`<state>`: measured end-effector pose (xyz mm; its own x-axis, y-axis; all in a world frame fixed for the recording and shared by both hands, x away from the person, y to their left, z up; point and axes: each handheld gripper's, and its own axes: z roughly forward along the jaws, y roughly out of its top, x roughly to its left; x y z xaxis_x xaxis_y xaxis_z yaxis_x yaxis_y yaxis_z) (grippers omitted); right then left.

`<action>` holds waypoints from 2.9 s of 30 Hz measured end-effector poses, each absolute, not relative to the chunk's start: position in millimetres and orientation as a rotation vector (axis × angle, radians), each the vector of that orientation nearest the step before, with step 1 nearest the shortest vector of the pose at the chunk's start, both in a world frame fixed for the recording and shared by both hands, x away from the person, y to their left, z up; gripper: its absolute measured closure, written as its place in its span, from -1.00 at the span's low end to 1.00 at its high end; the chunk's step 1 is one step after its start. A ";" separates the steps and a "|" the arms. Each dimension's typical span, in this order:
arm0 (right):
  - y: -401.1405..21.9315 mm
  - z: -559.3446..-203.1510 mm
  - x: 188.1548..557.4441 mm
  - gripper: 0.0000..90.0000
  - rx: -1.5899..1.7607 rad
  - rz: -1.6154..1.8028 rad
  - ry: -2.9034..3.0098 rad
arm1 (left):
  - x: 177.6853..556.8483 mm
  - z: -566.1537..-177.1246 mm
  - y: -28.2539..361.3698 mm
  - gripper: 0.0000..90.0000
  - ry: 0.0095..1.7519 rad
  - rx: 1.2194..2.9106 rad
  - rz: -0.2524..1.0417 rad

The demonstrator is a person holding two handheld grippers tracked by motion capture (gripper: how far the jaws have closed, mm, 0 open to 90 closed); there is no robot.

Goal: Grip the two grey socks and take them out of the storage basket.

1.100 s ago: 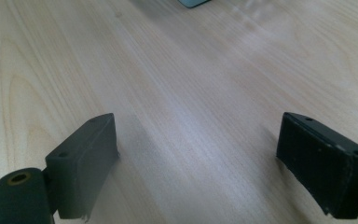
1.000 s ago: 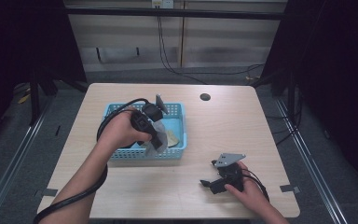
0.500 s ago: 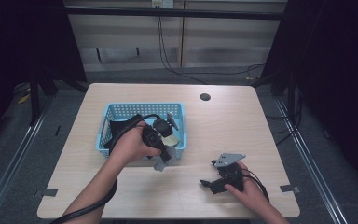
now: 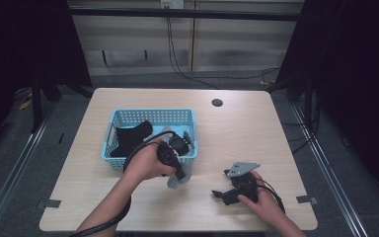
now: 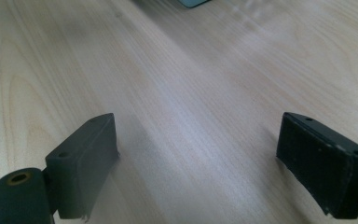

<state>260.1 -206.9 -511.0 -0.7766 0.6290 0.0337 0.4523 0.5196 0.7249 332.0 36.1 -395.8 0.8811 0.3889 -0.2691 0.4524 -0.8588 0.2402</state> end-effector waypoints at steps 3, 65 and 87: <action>-206.9 -511.0 260.1 -0.74 0.916 1.104 2.528 | 331.2 -400.4 33.4 0.76 0.621 2.756 -0.317; -206.7 -511.0 259.9 -0.74 0.922 1.104 2.528 | 322.4 -411.2 31.1 -0.05 0.583 2.733 -0.277; -206.8 -511.0 260.1 -0.74 0.918 1.104 2.527 | 341.5 -375.0 53.1 -0.38 0.634 2.656 -0.155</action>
